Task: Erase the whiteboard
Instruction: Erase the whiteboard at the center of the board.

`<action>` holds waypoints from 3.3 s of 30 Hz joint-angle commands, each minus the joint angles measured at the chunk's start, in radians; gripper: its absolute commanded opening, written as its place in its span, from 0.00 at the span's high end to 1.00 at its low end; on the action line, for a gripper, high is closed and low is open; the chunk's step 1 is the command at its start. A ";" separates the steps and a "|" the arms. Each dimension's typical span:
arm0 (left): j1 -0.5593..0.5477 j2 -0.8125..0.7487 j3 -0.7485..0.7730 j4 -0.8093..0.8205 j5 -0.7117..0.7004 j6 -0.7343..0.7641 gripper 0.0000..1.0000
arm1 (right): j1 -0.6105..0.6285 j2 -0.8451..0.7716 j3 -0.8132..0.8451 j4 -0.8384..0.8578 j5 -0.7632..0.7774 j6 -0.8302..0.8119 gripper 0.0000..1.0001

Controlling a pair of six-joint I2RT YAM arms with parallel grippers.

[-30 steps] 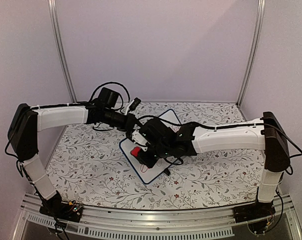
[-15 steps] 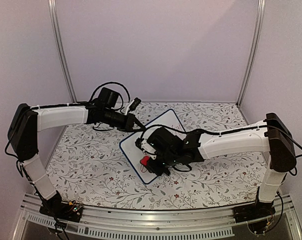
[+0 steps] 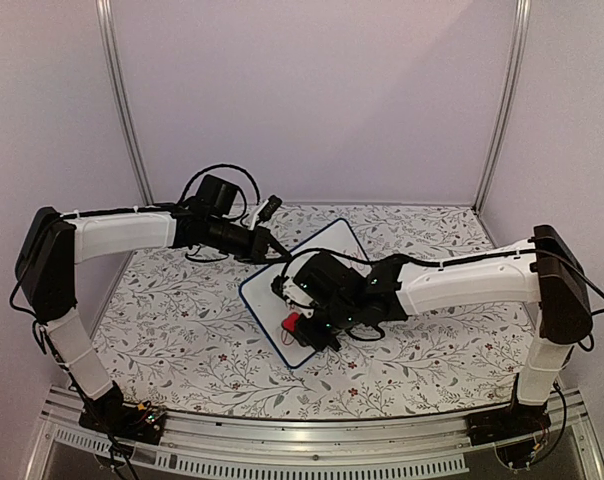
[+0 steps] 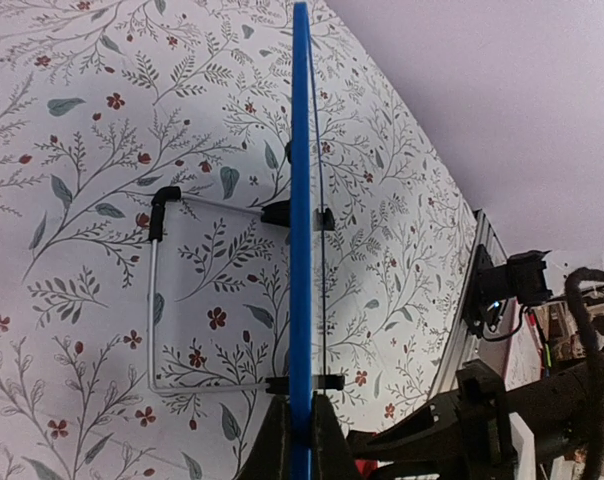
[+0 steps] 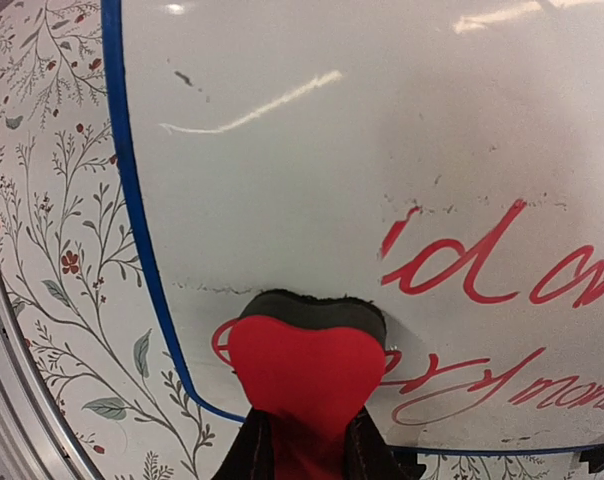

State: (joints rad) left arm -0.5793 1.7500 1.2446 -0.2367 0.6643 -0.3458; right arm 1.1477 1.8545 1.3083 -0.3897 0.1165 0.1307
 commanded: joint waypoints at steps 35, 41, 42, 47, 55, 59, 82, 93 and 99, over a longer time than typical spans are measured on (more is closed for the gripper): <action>-0.025 -0.004 0.015 -0.026 0.024 -0.010 1.00 | 0.071 0.105 0.153 -0.003 0.160 -0.083 0.92; -0.024 -0.008 0.015 -0.026 0.024 -0.009 1.00 | 0.072 0.090 0.144 -0.005 0.176 -0.086 0.91; -0.024 -0.009 0.016 -0.026 0.024 -0.009 1.00 | 0.072 0.091 0.139 -0.016 0.175 -0.086 0.91; -0.024 -0.010 0.016 -0.027 0.026 -0.008 1.00 | 0.073 0.080 0.063 -0.034 0.168 -0.074 0.91; -0.025 -0.006 0.016 -0.026 0.027 -0.010 1.00 | 0.075 0.031 -0.010 -0.025 0.167 -0.049 0.91; -0.025 -0.004 0.015 -0.026 0.024 -0.010 1.00 | 0.075 0.042 0.005 -0.021 0.165 -0.055 0.91; -0.024 -0.006 0.016 -0.027 0.026 -0.007 1.00 | 0.048 0.157 0.300 0.046 0.205 -0.223 0.91; -0.024 -0.012 0.016 -0.029 0.026 -0.006 1.00 | 0.010 -0.014 0.211 0.110 0.254 -0.209 0.91; -0.024 -0.013 0.017 -0.029 0.026 -0.007 1.00 | 0.004 -0.116 0.038 0.128 0.236 -0.170 0.91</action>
State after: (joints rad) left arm -0.5835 1.7496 1.2449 -0.2413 0.6712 -0.3550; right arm 1.1568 1.8137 1.4364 -0.3035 0.3466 -0.0792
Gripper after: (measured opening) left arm 0.025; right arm 0.185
